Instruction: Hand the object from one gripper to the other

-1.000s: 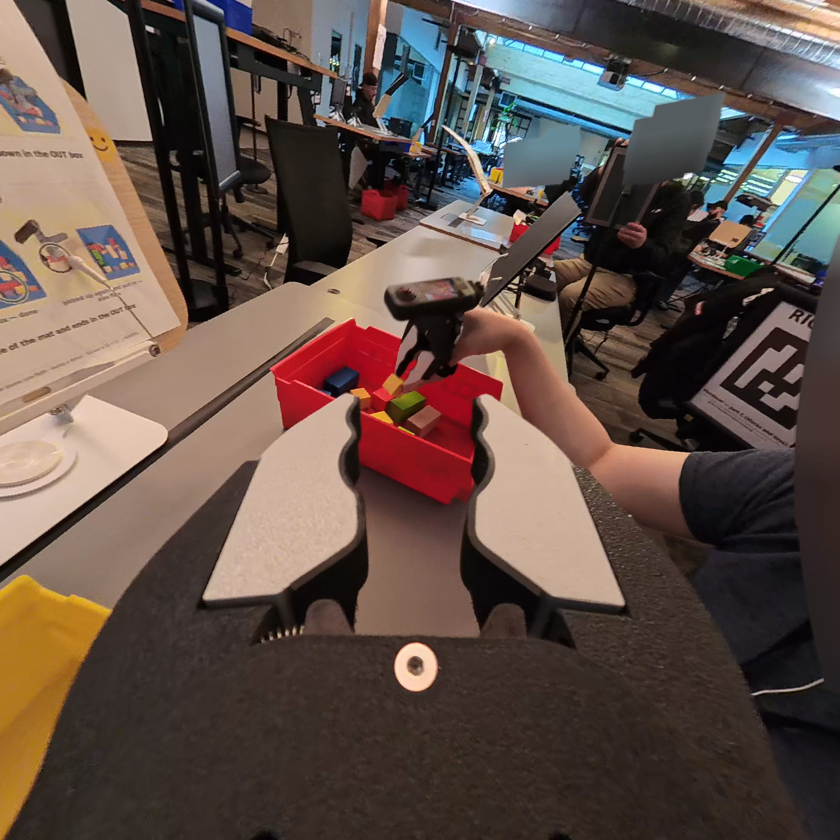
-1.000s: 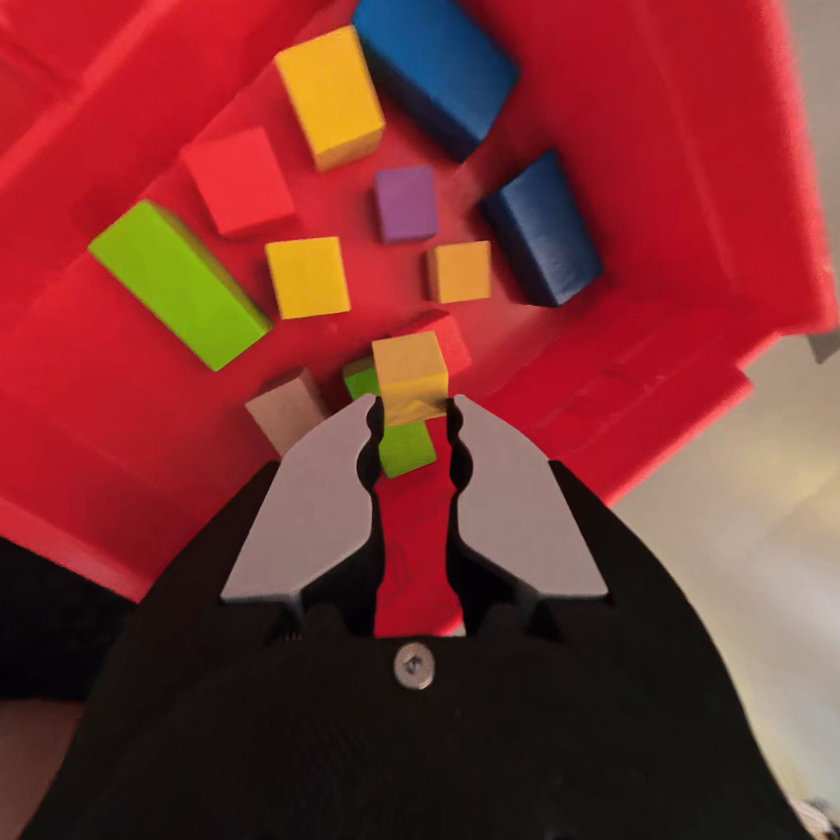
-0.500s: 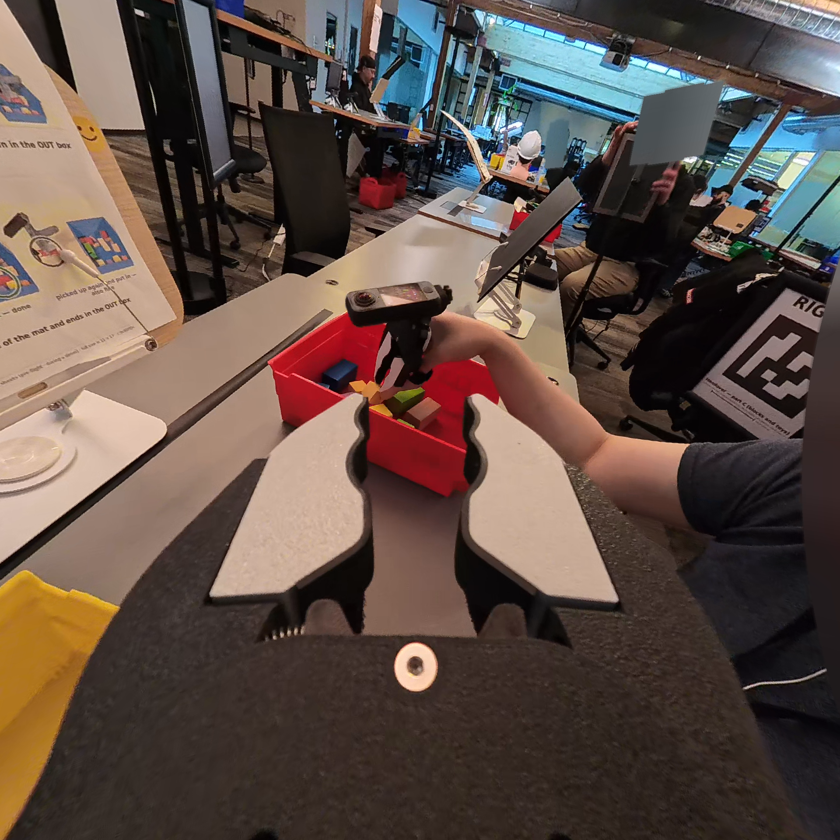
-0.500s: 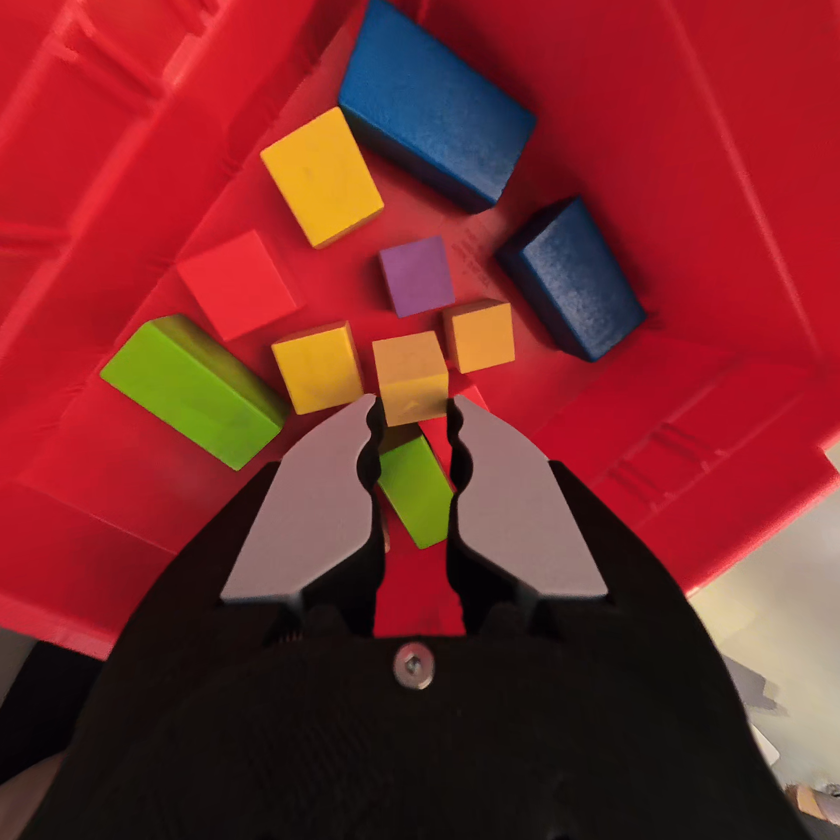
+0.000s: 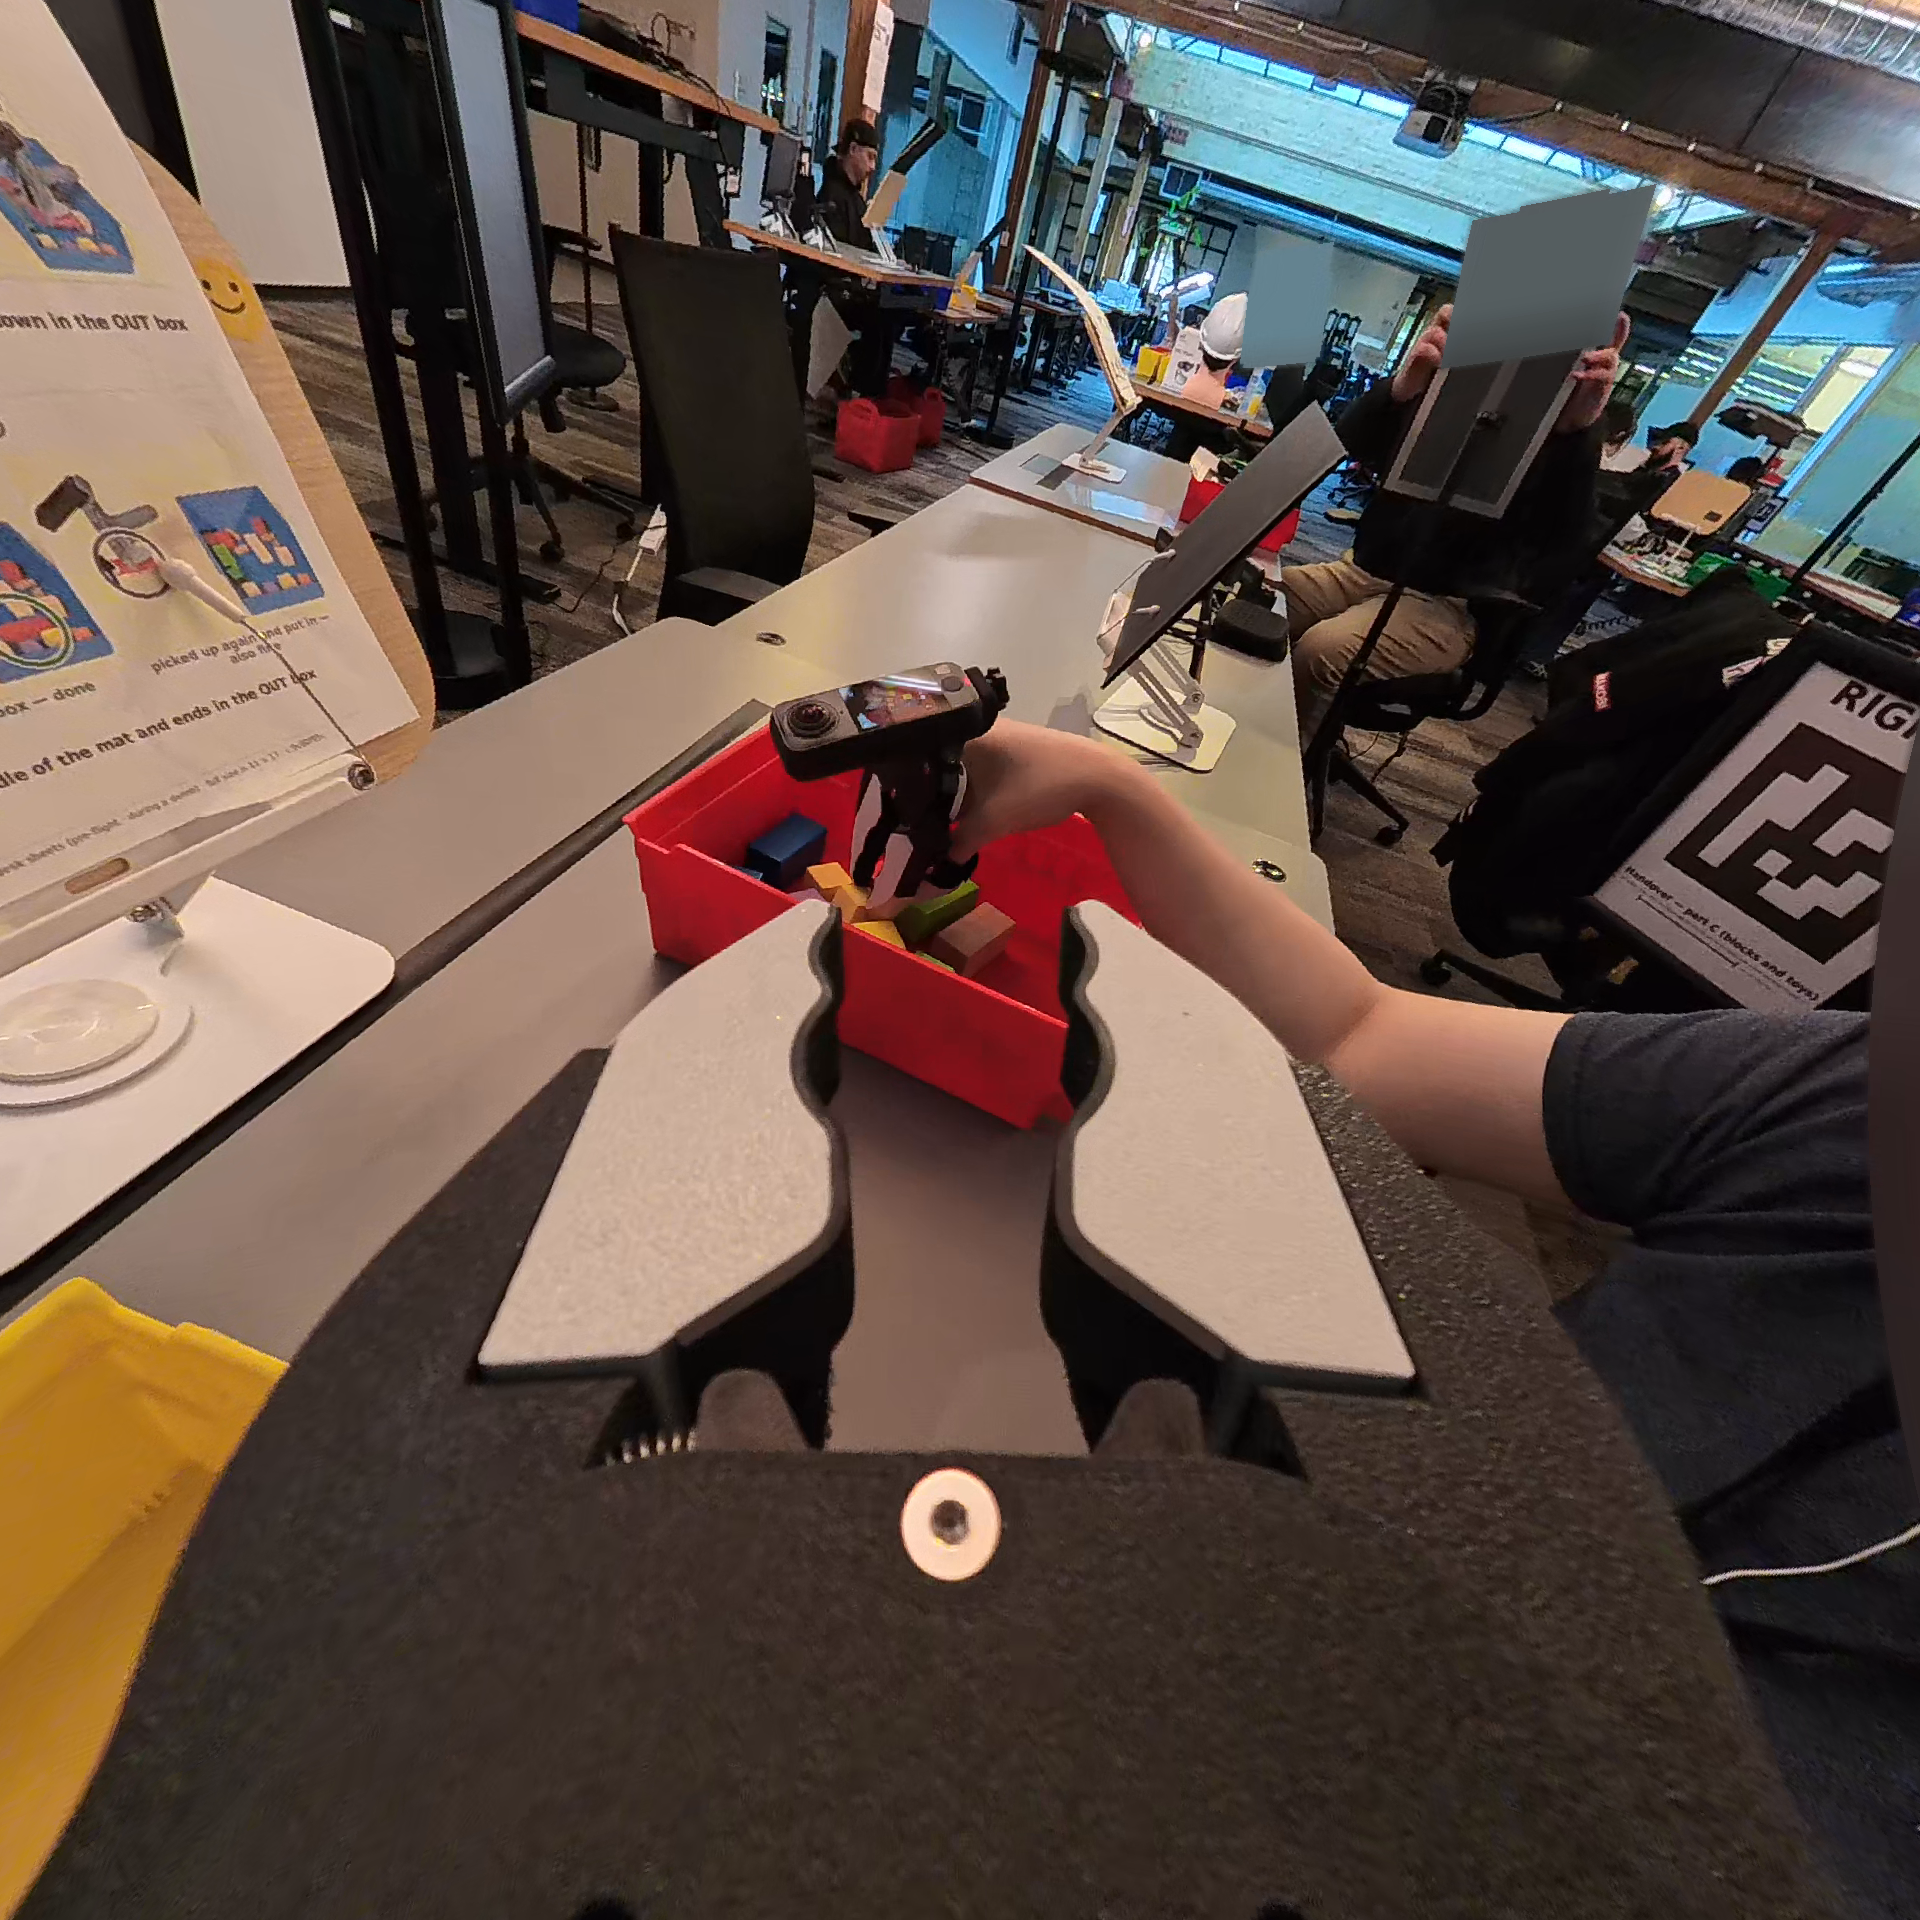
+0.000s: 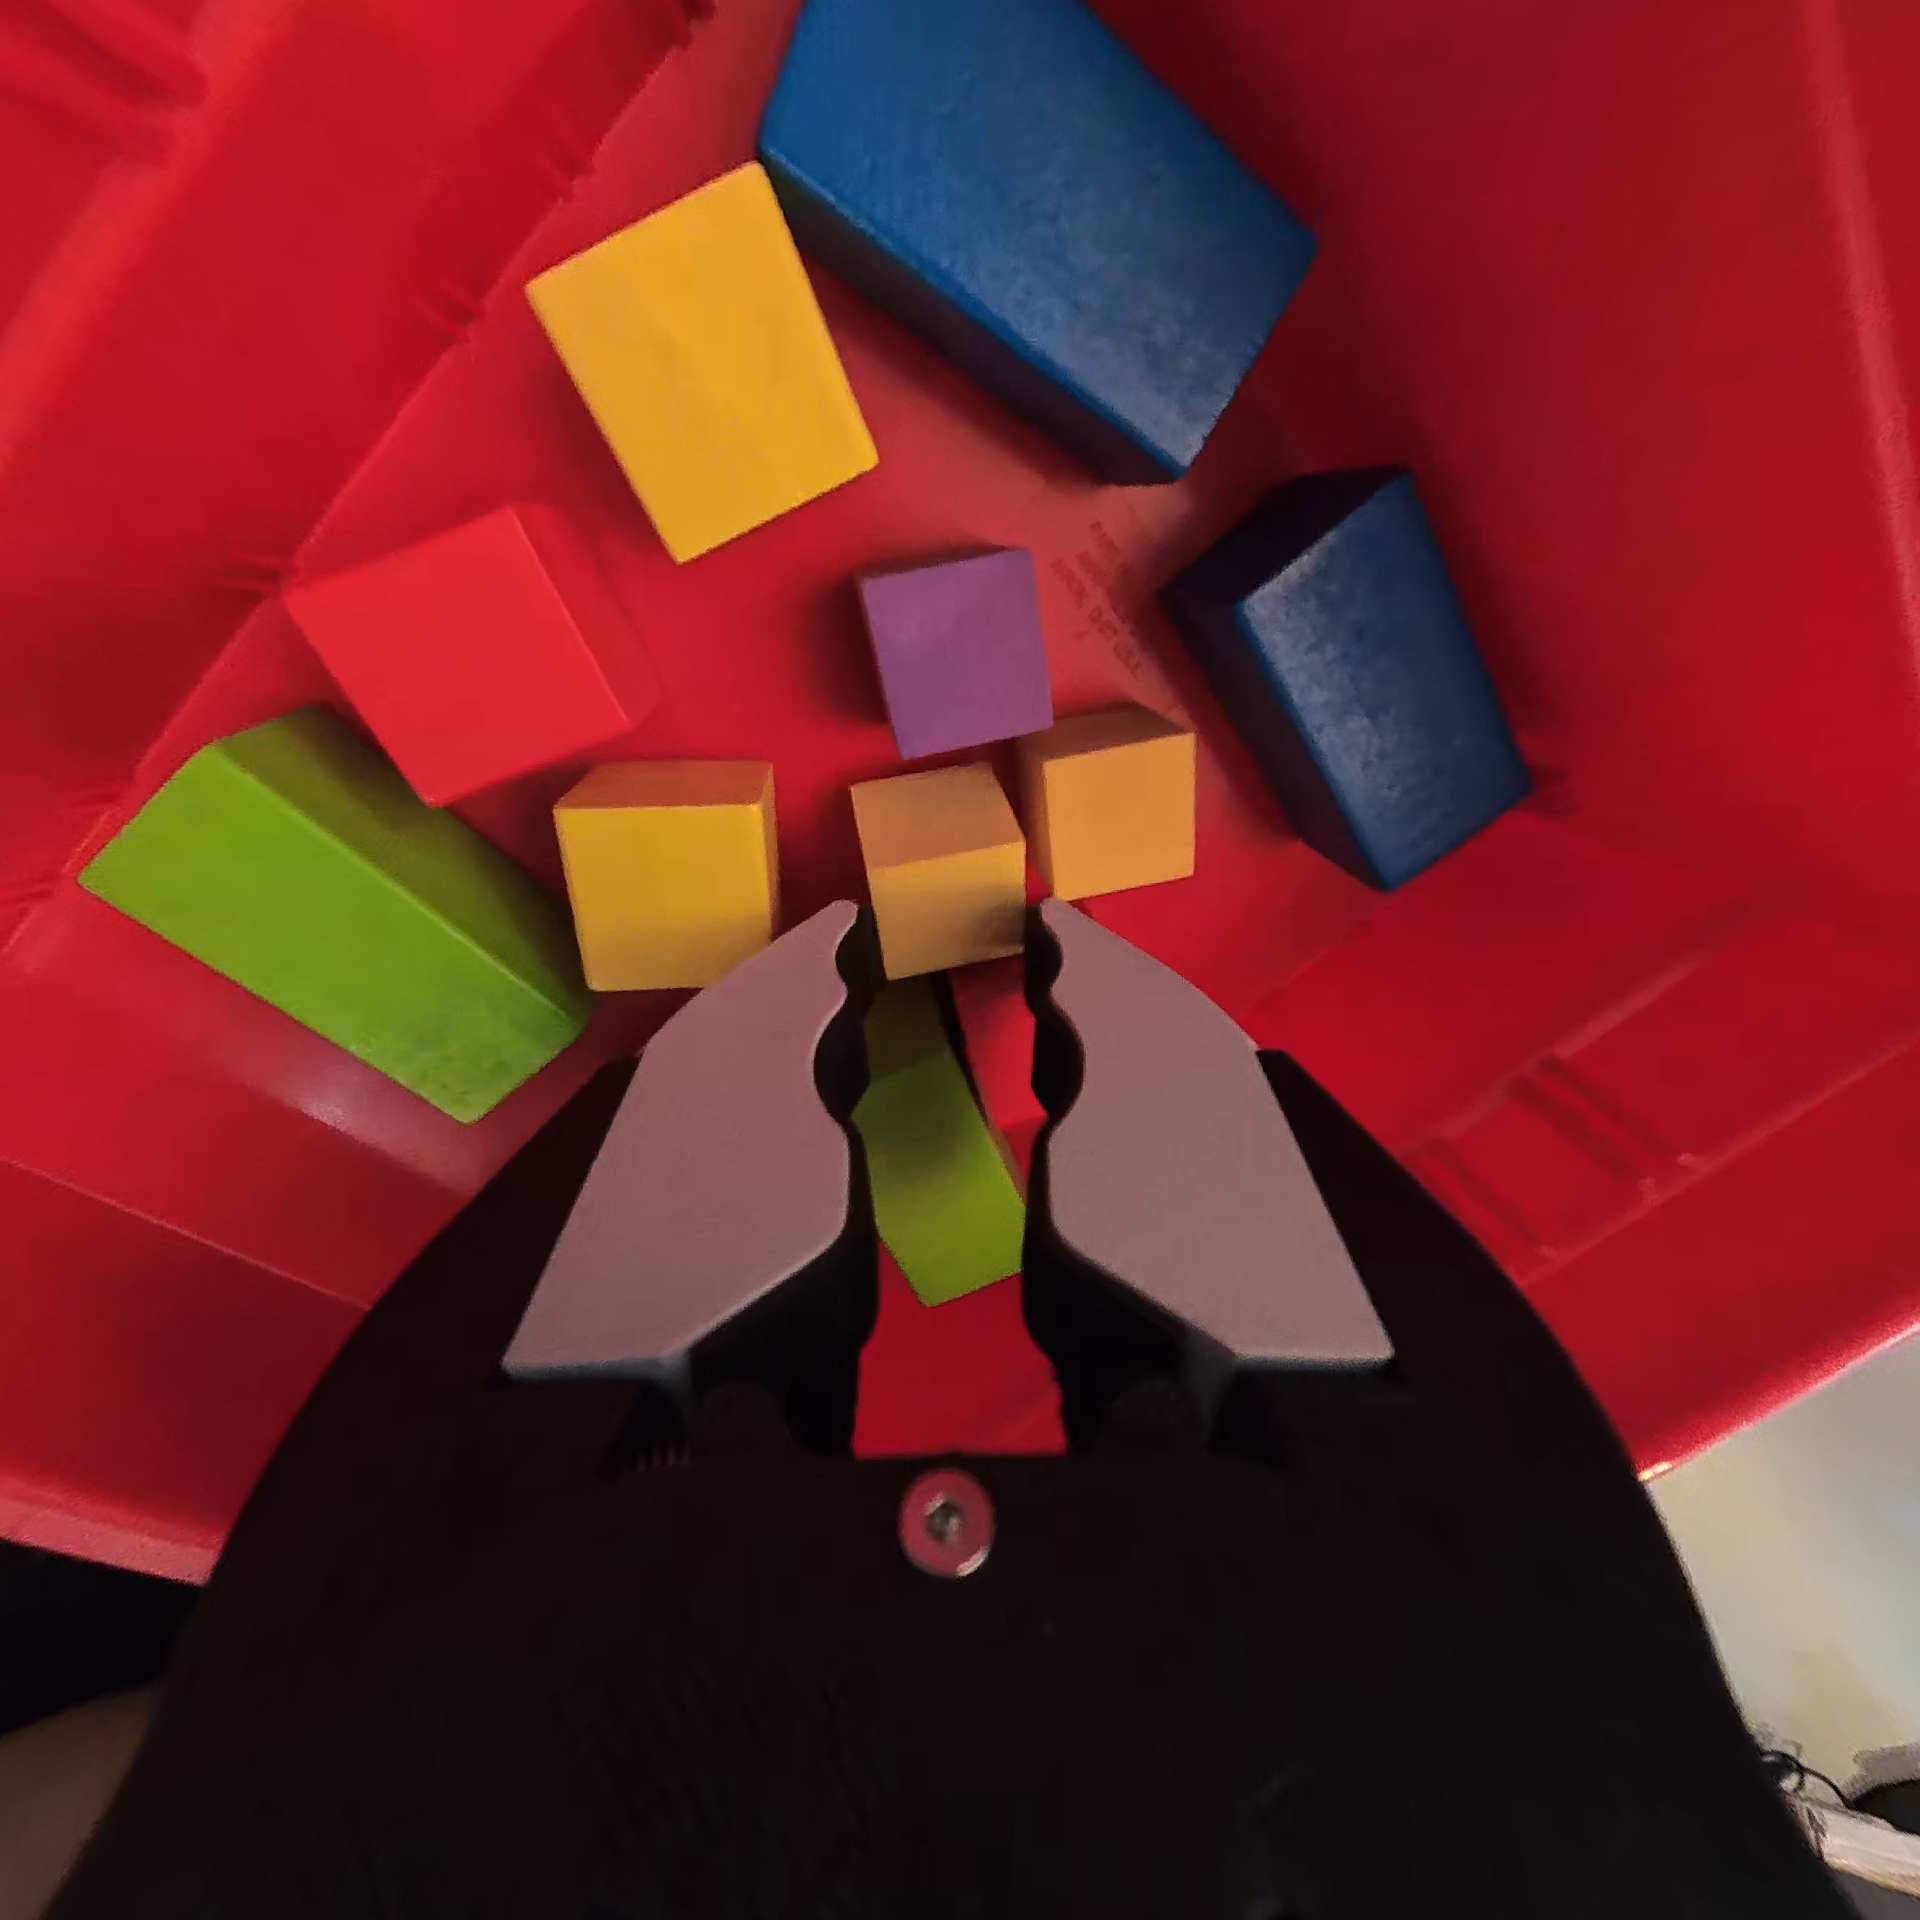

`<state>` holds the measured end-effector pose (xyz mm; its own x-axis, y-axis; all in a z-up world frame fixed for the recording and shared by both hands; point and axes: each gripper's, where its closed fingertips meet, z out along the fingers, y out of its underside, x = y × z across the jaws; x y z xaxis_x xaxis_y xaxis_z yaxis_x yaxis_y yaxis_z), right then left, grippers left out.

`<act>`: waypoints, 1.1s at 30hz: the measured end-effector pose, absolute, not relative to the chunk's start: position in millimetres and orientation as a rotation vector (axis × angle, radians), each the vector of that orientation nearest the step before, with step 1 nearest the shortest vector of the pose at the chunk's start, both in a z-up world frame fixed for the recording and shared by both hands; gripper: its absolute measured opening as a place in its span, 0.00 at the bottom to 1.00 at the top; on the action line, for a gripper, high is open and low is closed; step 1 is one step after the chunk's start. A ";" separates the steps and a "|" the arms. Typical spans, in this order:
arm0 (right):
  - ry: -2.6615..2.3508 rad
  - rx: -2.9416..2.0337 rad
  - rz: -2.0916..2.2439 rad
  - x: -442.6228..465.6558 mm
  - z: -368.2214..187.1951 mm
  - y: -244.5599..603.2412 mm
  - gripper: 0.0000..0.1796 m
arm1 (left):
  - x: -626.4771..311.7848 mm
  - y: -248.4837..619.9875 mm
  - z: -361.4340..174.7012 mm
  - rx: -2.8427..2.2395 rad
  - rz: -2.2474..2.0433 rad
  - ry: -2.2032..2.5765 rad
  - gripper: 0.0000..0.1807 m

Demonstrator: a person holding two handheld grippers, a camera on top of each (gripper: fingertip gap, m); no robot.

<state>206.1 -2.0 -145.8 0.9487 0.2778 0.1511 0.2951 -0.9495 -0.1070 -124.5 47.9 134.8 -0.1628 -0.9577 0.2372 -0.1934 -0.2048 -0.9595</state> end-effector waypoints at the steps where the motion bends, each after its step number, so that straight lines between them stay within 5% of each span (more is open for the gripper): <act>1: -0.440 -2.970 -0.196 205.7 -145.8 -1.4 0.16 | -124.5 47.6 134.7 -1.418 -1.433 1.368 0.22; 10: -0.455 -2.901 -0.178 206.4 -132.0 -1.0 0.17 | -133.0 60.9 137.6 -1.413 -1.423 1.330 0.23; 15: -0.419 -2.748 -0.207 205.8 -85.3 -4.9 0.17 | -149.9 88.6 136.9 -1.394 -1.398 1.242 0.32; 22: -0.448 -2.517 -0.244 187.3 -28.5 -2.7 0.17 | -177.8 173.6 34.2 -1.882 -0.922 1.253 0.27; 33: -0.577 -2.613 -0.291 181.4 -52.1 -7.0 0.17 | -230.3 202.3 -71.7 -2.278 -0.393 1.491 0.19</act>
<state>181.4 -7.0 -52.1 0.8904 0.3487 0.2924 0.4426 -0.8132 -0.3780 -230.3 202.3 -71.7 0.3949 -0.9185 0.0210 -0.8096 -0.3587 -0.4646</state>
